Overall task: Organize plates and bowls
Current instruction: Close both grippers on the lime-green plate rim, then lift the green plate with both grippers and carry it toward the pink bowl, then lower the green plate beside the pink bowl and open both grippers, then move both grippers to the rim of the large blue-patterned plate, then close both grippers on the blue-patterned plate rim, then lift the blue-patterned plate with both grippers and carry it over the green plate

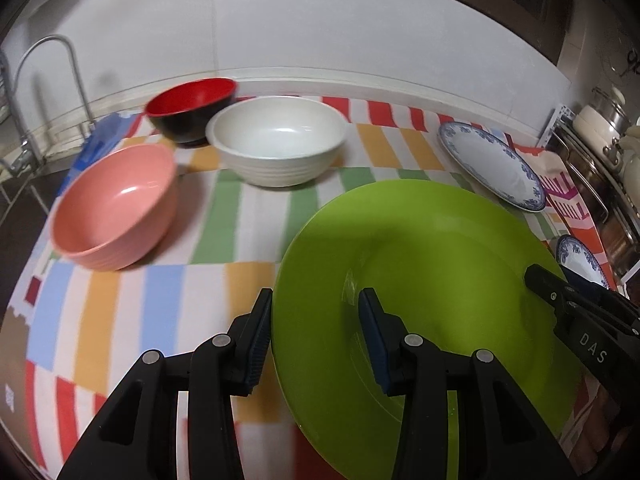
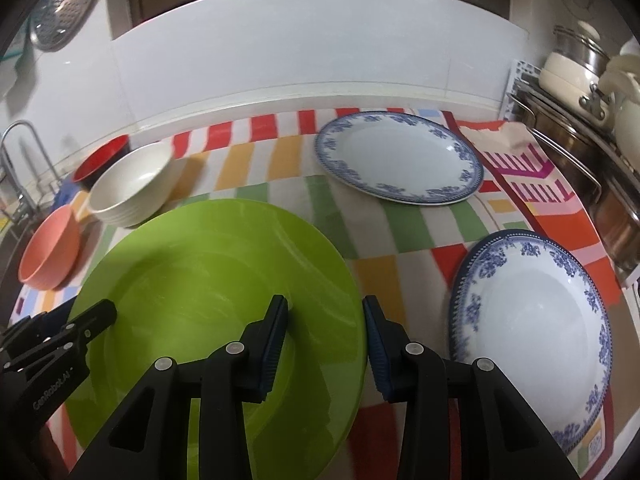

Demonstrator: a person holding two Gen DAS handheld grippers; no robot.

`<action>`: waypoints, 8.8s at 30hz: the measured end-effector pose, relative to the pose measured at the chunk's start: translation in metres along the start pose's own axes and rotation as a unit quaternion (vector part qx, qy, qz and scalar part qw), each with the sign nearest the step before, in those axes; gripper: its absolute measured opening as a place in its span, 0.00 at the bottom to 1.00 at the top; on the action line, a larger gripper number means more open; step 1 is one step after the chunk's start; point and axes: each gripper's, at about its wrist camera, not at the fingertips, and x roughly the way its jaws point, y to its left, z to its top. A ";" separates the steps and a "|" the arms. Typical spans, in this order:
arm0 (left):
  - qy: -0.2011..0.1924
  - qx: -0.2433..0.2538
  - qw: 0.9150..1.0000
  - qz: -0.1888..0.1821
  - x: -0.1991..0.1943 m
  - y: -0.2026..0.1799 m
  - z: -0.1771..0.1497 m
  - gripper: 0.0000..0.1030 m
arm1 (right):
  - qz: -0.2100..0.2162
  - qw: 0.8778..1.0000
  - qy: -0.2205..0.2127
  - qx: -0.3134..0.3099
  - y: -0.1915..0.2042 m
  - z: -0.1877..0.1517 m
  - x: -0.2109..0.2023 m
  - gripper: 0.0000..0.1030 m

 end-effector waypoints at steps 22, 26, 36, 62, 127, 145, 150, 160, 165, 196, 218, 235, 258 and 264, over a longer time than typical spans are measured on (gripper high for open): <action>-0.001 -0.043 0.997 0.060 -0.072 0.140 -0.058 0.41 | 0.056 0.997 0.016 -0.059 0.140 -0.048 -0.045 0.38; 0.005 -0.047 0.997 0.066 -0.075 0.162 -0.065 0.41 | 0.060 0.996 0.021 -0.063 0.163 -0.056 -0.045 0.38; 0.015 -0.050 0.996 0.071 -0.072 0.201 -0.077 0.41 | 0.063 0.995 0.036 -0.067 0.204 -0.071 -0.038 0.38; 0.029 -0.031 0.996 0.077 -0.058 0.220 -0.090 0.41 | 0.063 0.994 0.066 -0.061 0.225 -0.087 -0.023 0.38; -0.111 0.194 0.970 -0.090 -0.068 -0.209 0.005 1.00 | -0.195 0.962 -0.122 0.148 -0.181 -0.061 -0.112 0.79; -0.014 0.229 0.966 -0.115 0.023 -0.271 -0.005 0.88 | -0.192 0.957 -0.038 0.213 -0.252 -0.080 -0.037 0.66; 0.010 0.227 0.966 -0.125 0.040 -0.277 -0.007 0.82 | -0.184 0.958 -0.027 0.218 -0.259 -0.080 -0.025 0.62; 0.034 0.228 0.963 -0.141 0.054 -0.284 -0.010 0.68 | -0.164 0.960 -0.013 0.229 -0.265 -0.082 -0.014 0.50; 0.053 0.226 0.961 -0.152 0.061 -0.284 -0.011 0.53 | -0.161 0.962 -0.009 0.221 -0.263 -0.080 -0.011 0.44; 0.001 0.168 0.978 -0.124 0.002 -0.203 0.013 0.34 | -0.145 0.975 -0.040 0.163 -0.191 -0.054 -0.056 0.35; -0.039 0.078 0.993 -0.074 -0.055 -0.051 0.006 0.34 | -0.087 0.991 -0.060 0.077 -0.056 -0.035 -0.084 0.35; -0.047 0.012 0.999 -0.008 -0.095 0.092 -0.022 0.34 | -0.023 0.998 -0.056 0.007 0.082 -0.044 -0.090 0.35; -0.012 -0.046 0.997 0.054 -0.113 0.223 -0.070 0.34 | 0.037 0.998 -0.016 -0.055 0.210 -0.080 -0.077 0.35; 0.008 -0.049 0.997 0.063 -0.101 0.234 -0.079 0.34 | 0.045 0.997 0.008 -0.058 0.222 -0.087 -0.062 0.35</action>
